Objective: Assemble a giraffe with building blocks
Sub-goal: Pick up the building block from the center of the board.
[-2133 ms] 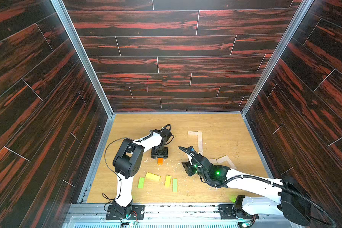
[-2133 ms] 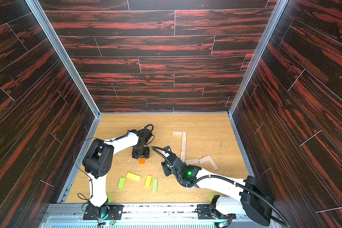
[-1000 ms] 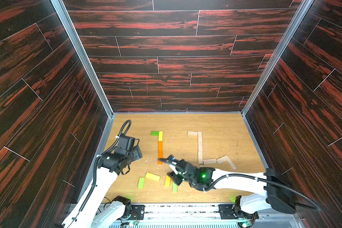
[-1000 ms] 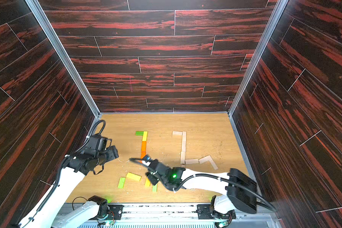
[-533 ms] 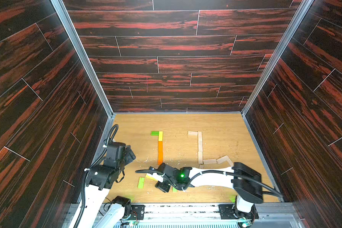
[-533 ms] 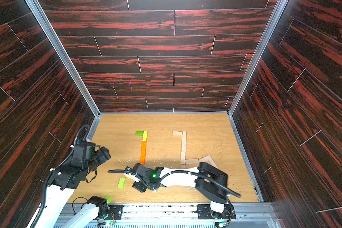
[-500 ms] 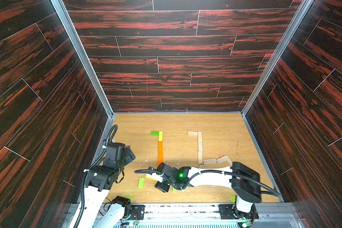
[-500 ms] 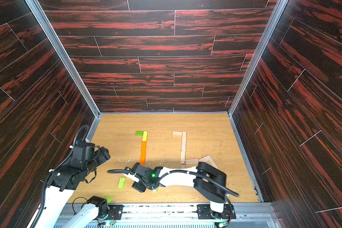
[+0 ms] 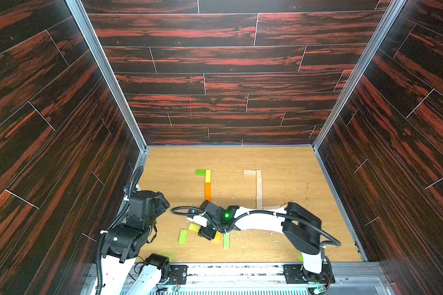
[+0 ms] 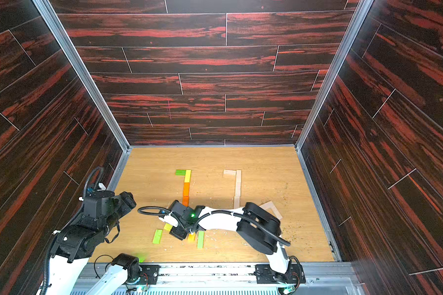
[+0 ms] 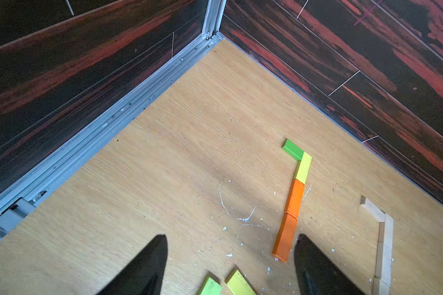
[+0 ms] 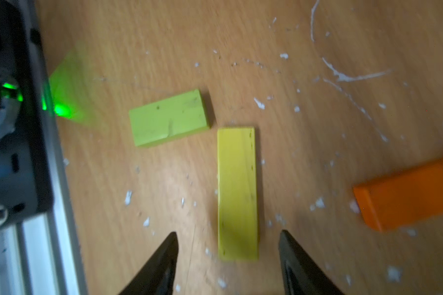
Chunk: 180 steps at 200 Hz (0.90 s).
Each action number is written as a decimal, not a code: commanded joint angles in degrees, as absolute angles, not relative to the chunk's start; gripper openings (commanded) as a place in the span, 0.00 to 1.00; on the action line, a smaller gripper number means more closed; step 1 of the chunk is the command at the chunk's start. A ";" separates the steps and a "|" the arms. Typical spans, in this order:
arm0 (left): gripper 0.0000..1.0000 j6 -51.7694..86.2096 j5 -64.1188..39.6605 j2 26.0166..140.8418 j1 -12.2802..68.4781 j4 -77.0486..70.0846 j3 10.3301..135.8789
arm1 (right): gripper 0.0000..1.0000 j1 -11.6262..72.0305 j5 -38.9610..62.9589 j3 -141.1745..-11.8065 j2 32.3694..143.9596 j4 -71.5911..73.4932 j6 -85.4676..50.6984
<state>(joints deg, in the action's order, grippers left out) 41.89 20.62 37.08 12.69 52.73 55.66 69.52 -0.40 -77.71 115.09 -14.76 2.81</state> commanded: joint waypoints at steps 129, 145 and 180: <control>0.81 41.32 21.44 37.26 12.39 52.48 54.84 | 0.30 69.40 -0.38 -84.75 123.83 -20.55 6.04; 0.81 41.14 21.45 37.35 12.39 52.30 54.84 | 0.24 69.37 -0.37 -84.19 122.34 -21.52 6.23; 0.81 40.78 21.45 37.88 12.39 51.81 54.80 | 0.18 69.22 0.09 -79.67 114.78 -20.90 5.47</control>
